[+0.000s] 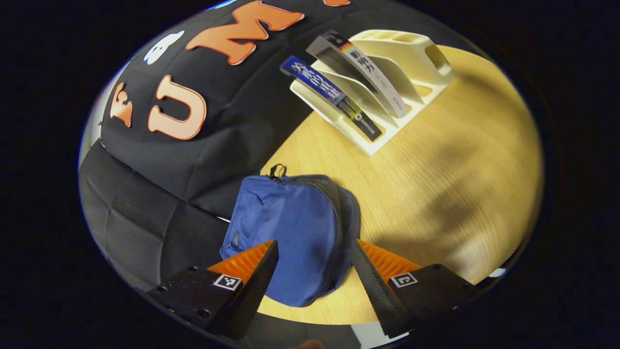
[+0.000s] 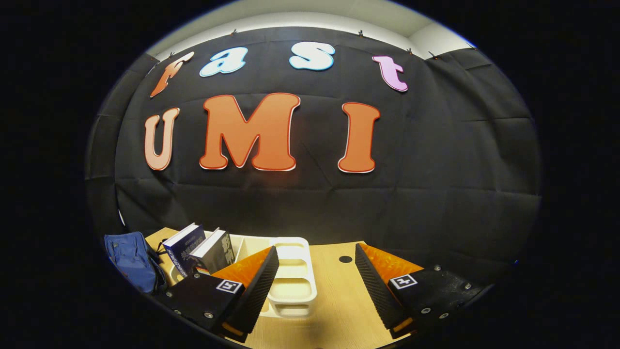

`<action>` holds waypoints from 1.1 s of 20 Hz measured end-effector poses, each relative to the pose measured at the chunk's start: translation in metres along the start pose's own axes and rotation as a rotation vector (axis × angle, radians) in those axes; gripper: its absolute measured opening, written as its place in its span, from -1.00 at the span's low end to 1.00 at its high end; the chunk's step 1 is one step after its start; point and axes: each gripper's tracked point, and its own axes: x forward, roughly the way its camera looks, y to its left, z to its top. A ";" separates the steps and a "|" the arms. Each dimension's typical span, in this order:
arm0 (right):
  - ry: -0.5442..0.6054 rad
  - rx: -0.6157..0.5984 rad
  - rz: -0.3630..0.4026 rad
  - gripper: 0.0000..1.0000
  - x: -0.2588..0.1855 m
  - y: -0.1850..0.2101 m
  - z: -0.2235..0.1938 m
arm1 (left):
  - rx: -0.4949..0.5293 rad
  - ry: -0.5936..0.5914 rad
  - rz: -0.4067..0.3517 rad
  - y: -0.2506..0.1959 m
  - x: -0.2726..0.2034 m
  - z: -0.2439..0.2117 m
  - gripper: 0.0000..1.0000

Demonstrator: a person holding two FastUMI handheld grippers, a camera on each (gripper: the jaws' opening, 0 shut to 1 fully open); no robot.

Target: Open the schoolbag, grab two books from the bookshelf and put them into the schoolbag.

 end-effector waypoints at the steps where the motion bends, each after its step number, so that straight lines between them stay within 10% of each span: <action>1: 0.005 0.004 -0.004 0.89 0.000 -0.003 -0.001 | 0.016 0.013 0.008 -0.004 0.004 -0.006 0.91; 9: -0.004 -0.021 -0.002 0.89 -0.003 -0.011 -0.001 | 0.109 0.089 0.071 -0.006 0.029 -0.034 0.43; 10: -0.004 -0.021 -0.001 0.89 -0.004 -0.011 -0.001 | 0.102 0.102 0.079 -0.003 0.034 -0.036 0.62; 14: -0.005 -0.020 -0.007 0.89 -0.008 -0.013 -0.001 | 0.082 0.099 0.072 0.000 0.038 -0.030 0.15; 17: -0.003 -0.026 -0.003 0.89 -0.009 -0.009 -0.002 | 0.058 0.109 0.058 0.003 0.036 -0.029 -0.77; 22: 0.015 -0.038 0.041 0.89 -0.008 0.014 -0.004 | -0.123 0.098 -0.028 0.036 0.025 -0.010 -0.90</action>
